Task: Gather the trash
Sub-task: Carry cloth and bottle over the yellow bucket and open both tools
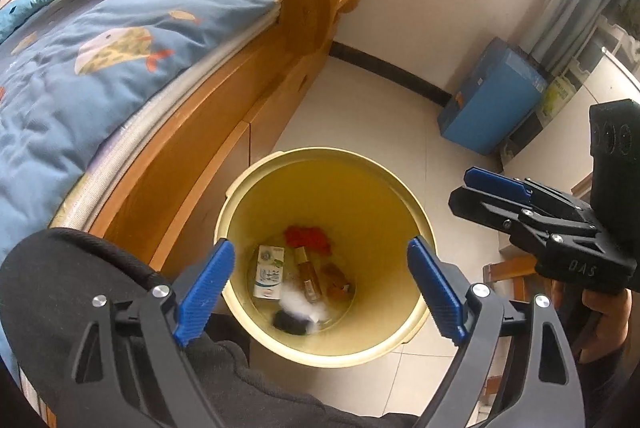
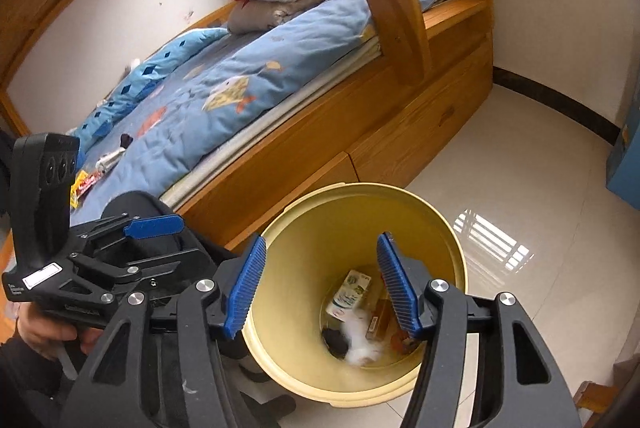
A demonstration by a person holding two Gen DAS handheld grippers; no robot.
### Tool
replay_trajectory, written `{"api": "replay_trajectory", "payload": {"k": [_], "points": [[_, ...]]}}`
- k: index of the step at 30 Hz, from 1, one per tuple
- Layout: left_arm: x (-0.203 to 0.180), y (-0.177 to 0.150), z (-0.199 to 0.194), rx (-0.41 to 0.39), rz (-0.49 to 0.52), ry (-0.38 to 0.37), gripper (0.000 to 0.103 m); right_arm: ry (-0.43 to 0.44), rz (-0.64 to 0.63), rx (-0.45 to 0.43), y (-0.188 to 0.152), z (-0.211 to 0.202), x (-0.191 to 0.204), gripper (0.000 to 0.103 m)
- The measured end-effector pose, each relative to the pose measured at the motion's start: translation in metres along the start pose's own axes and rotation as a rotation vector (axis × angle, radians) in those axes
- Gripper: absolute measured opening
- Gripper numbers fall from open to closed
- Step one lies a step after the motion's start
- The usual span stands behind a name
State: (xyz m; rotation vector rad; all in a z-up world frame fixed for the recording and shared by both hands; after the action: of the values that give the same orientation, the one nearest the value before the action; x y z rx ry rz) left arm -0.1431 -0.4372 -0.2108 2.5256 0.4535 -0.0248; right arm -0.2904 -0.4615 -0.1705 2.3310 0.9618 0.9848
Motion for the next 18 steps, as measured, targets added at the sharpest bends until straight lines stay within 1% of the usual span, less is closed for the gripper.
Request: {"api": "replay_trajectory", "payload": {"k": [7,12,18], "points": [[0.000,-0.001,0.000,-0.003,0.013,0.005,0.088,0.004,0.001,0.018,-0.003,0.005,0.001,0.057],[0.002,-0.001,-0.002,-0.009,0.004,-0.010,0.088,-0.003,0.001,0.022,-0.003,0.006,0.003,0.057],[0.008,0.004,-0.015,-0.048,-0.006,-0.004,0.088,0.010,-0.019,0.012,0.003,0.006,0.016,0.058]]}}
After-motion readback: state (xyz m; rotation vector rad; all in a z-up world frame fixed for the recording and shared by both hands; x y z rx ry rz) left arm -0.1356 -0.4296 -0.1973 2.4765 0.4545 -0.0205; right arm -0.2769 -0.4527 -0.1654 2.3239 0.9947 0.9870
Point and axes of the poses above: each gripper's, at about its wrist camera, not at the fingertips, and z roughly the way its jaws point, x to its left, y to its top, the point moved 6 cm from there along z, roughly the way its jaws point, and after that the axes turned 8 degrees about y, right-handed, at the moved point
